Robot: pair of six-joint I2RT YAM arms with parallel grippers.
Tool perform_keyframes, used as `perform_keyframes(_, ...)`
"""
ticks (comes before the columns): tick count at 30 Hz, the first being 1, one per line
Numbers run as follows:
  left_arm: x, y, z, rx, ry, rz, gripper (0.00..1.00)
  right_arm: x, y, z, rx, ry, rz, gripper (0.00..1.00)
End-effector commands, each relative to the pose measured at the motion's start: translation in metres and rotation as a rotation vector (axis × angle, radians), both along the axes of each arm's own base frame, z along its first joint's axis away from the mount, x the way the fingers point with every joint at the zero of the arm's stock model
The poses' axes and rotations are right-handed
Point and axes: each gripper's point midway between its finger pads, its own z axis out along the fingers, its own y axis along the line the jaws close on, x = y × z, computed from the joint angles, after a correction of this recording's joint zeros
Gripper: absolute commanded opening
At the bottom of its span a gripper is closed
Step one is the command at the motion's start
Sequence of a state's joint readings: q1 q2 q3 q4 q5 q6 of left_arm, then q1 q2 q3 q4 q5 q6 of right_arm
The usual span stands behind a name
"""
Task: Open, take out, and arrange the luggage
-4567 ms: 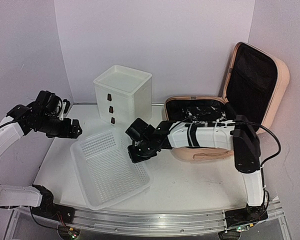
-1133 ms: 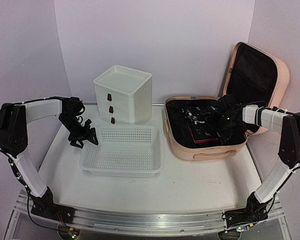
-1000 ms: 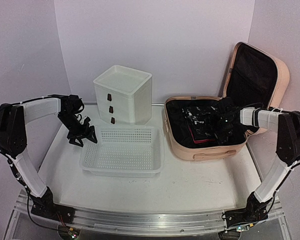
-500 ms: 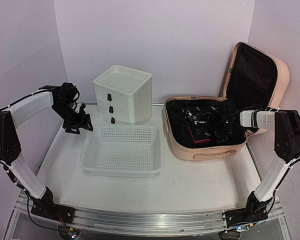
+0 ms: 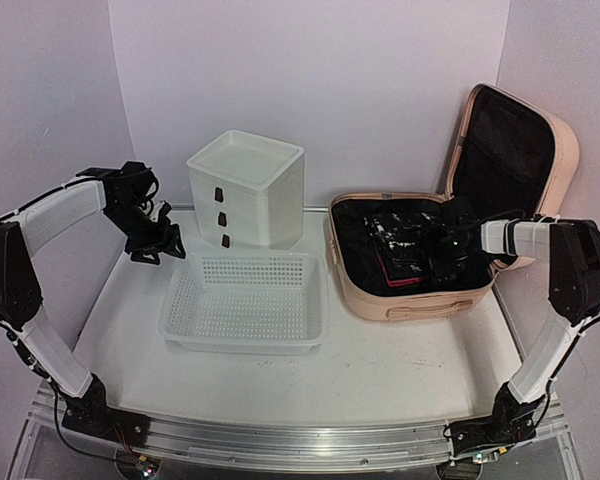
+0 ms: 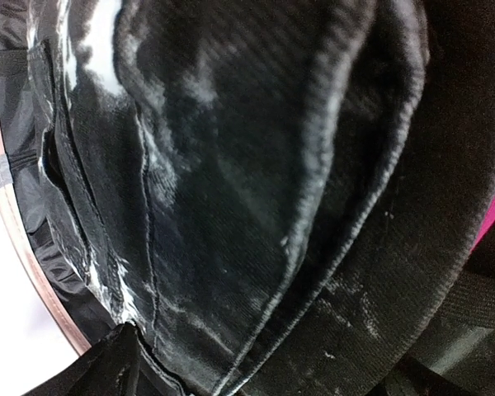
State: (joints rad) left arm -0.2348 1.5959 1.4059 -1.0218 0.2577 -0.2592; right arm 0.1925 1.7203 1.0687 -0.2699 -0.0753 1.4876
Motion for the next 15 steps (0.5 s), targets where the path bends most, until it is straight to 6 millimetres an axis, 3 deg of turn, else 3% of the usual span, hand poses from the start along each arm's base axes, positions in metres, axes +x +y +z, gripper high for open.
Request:
perform_keyframes(1,0.011,0.0,0.025,-0.004,-0.074,0.001,0.7,0.025,0.007,0.035,0.043,-0.105,0.011,0.9)
perform_keyframes(6,0.011,0.0,0.024,-0.006,-0.07,0.001,0.7,0.027,0.008,0.047,0.054,-0.123,0.005,0.92)
perform_keyframes(15,0.015,-0.001,0.027,-0.002,-0.076,-0.004,0.7,0.017,0.008,0.039,0.057,-0.074,0.01,0.97)
